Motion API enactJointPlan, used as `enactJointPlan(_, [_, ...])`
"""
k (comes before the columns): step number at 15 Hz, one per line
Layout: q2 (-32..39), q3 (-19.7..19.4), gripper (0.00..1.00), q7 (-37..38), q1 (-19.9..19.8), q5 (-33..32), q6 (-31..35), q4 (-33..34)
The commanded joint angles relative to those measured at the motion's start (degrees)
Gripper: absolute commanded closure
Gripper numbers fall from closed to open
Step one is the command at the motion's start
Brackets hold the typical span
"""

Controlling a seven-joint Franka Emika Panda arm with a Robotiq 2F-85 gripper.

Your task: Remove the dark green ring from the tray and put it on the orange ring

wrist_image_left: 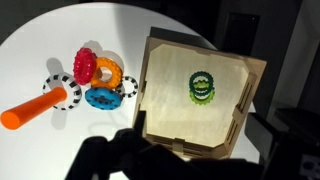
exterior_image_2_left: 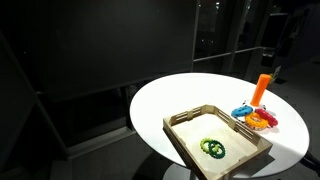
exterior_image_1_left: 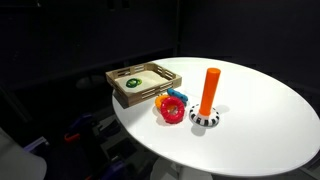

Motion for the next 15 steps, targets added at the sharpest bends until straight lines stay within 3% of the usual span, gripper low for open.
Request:
enactJointPlan(1, [3.4,-1.4,0.00,-0.5,0.3,1.0,3.8,-1.5])
enactJointPlan(15, [17.8,-1.7,0.00,1.3,2.0,3.7,27.8,-9.8])
